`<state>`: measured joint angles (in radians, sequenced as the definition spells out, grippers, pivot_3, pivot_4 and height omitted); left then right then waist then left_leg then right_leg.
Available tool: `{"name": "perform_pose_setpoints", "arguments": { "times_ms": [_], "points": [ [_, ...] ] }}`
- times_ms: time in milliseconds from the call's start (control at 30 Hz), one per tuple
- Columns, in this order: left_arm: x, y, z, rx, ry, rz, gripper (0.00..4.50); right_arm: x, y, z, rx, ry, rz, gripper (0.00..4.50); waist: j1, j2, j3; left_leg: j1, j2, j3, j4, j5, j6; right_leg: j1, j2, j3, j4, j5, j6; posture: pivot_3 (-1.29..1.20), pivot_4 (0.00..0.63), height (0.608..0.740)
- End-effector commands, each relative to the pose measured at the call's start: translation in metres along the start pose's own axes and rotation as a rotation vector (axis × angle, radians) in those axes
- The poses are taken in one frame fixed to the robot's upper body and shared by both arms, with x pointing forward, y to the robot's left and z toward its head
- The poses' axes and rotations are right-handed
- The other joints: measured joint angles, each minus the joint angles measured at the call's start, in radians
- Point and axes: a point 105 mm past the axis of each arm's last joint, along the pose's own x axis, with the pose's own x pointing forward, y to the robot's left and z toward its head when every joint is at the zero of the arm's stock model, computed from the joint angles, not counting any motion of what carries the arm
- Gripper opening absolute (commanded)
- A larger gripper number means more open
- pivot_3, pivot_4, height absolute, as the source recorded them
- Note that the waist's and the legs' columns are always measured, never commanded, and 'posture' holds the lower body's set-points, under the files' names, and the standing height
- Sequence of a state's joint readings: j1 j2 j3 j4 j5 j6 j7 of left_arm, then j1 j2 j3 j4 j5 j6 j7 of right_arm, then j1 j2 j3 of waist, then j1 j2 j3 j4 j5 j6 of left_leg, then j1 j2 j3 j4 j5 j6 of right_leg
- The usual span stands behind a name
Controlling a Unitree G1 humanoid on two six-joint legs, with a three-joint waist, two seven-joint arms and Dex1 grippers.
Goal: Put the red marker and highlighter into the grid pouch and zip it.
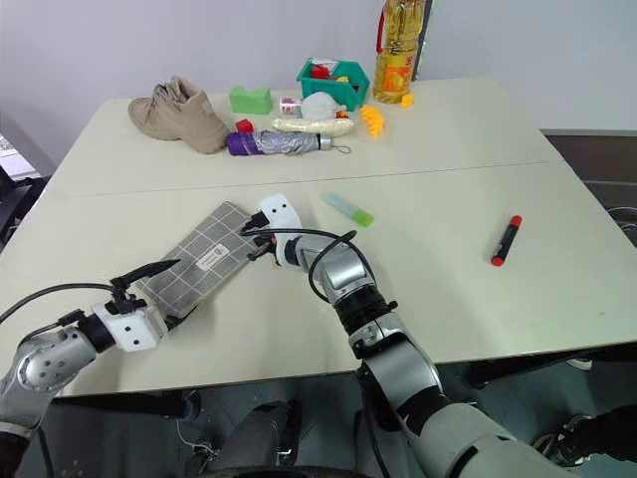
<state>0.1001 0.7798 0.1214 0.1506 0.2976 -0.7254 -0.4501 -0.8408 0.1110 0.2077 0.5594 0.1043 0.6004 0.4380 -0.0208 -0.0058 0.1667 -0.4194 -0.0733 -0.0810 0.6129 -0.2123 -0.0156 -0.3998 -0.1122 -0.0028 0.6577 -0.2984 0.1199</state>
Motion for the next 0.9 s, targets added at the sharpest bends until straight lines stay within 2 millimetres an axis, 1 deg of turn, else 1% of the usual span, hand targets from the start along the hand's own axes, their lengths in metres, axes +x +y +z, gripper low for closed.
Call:
{"name": "perform_pose_setpoints", "arguments": {
  "times_ms": [33, 200, 267, 333, 433, 500, 533, 600, 667, 733, 767, 800, 900],
  "points": [
    [0.0, -0.001, 0.0, 0.008, -0.012, 0.002, 2.59, -0.001, 0.007, 0.004, 0.011, -0.021, 0.024, 0.0, 0.0, 0.0, 0.0, 0.0, 0.0, 0.0, 0.0, 0.0, 0.0, 0.0, 0.0, 0.0, 0.0, 0.0, 0.0, 0.0, 0.15, 0.739],
    [0.001, 0.004, 0.001, 0.009, -0.021, 0.036, 0.03, -0.005, 0.008, 0.013, 0.016, -0.067, 0.047, 0.0, 0.002, 0.0, 0.0, 0.0, 0.0, 0.0, 0.0, 0.0, 0.0, -0.001, 0.0, 0.0, 0.001, 0.0, 0.0, 0.0, 0.15, 0.739],
    [0.001, 0.005, 0.001, 0.003, -0.023, 0.048, 0.03, -0.008, 0.008, 0.018, -0.001, -0.093, 0.052, 0.0, 0.001, 0.0, 0.0, 0.0, 0.0, 0.0, 0.0, 0.0, 0.0, -0.001, 0.0, 0.0, 0.002, 0.0, 0.0, 0.0, 0.15, 0.739],
    [0.001, 0.01, 0.004, -0.031, -0.031, 0.09, 0.03, -0.015, 0.007, 0.031, -0.034, -0.151, 0.056, 0.0, 0.002, 0.0, 0.0, 0.0, 0.0, 0.0, 0.0, 0.0, 0.0, -0.001, 0.0, 0.0, 0.002, 0.0, 0.0, 0.0, 0.15, 0.739],
    [0.004, 0.017, 0.011, -0.198, -0.04, 0.163, 0.03, -0.038, -0.005, 0.055, -0.035, -0.264, 0.046, 0.0, 0.001, 0.0, 0.0, -0.002, 0.0, 0.0, 0.001, 0.0, 0.0, -0.003, 0.0, 0.0, 0.003, 0.0, 0.0, 0.0, 0.15, 0.739],
    [0.007, 0.023, 0.019, -0.285, -0.058, 0.204, 0.0, -0.053, -0.015, 0.06, -0.069, -0.285, 0.03, 0.52, 0.005, 0.0, 0.0, -0.005, 0.0, 0.0, 0.002, 0.0, 0.0, -0.005, 0.0, 0.0, 0.004, 0.0, 0.0, 0.0, 0.15, 0.739],
    [0.01, 0.024, 0.026, -0.375, -0.085, 0.226, 0.0, -0.064, -0.023, 0.057, -0.109, -0.277, 0.026, 0.81, 0.006, -0.001, 0.0, -0.006, 0.0, 0.0, 0.002, 0.0, 0.0, -0.006, 0.0, 0.0, 0.004, 0.0, 0.0, 0.0, 0.15, 0.739],
    [0.016, 0.023, 0.037, -0.52, -0.123, 0.231, 0.0, -0.081, -0.033, 0.049, -0.19, -0.251, 0.03, 1.87, 0.01, -0.001, 0.0, -0.006, 0.0, 0.0, 0.003, 0.0, 0.0, -0.006, -0.001, 0.0, 0.004, 0.0, 0.0, 0.0, 0.15, 0.739],
    [0.02, 0.021, 0.044, -0.546, -0.135, 0.214, 0.0, -0.091, -0.038, 0.043, -0.256, -0.237, 0.03, 2.95, 0.006, -0.001, 0.0, -0.006, -0.001, 0.0, 0.003, 0.0, 0.0, -0.004, -0.001, 0.0, 0.003, 0.0, 0.0, 0.0, 0.15, 0.739],
    [0.027, 0.018, 0.055, -0.58, -0.162, 0.197, 0.0, -0.104, -0.05, 0.037, -0.328, -0.22, -0.012, 4.01, 0.0, -0.001, 0.0, -0.006, 0.0, 0.0, 0.002, 0.0, 0.0, -0.002, 0.0, 0.0, 0.004, 0.0, 0.0, 0.0, 0.15, 0.739],
    [0.031, 0.018, 0.06, -0.601, -0.177, 0.193, 0.0, -0.11, -0.054, 0.035, -0.359, -0.213, -0.027, 4.42, -0.001, 0.0, 0.0, -0.006, 0.0, 0.0, 0.002, 0.0, 0.0, -0.003, 0.001, 0.002, 0.005, 0.0, 0.0, 0.0, 0.15, 0.739],
    [0.035, 0.016, 0.065, -0.613, -0.194, 0.181, 0.0, -0.113, -0.057, 0.036, -0.374, -0.213, -0.039, 4.42, -0.001, 0.0, 0.0, -0.006, 0.0, 0.0, 0.002, 0.001, 0.0, -0.003, 0.002, 0.002, 0.005, 0.0, 0.0, 0.0, 0.15, 0.739],
    [0.043, 0.015, 0.076, -0.63, -0.228, 0.157, 0.0, -0.115, -0.059, 0.037, -0.378, -0.216, -0.05, 4.42, -0.002, 0.0, 0.0, -0.006, 0.001, 0.0, 0.002, 0.001, 0.0, -0.003, 0.003, 0.003, 0.005, 0.0, 0.0, 0.0, 0.15, 0.739]
  ]
}}
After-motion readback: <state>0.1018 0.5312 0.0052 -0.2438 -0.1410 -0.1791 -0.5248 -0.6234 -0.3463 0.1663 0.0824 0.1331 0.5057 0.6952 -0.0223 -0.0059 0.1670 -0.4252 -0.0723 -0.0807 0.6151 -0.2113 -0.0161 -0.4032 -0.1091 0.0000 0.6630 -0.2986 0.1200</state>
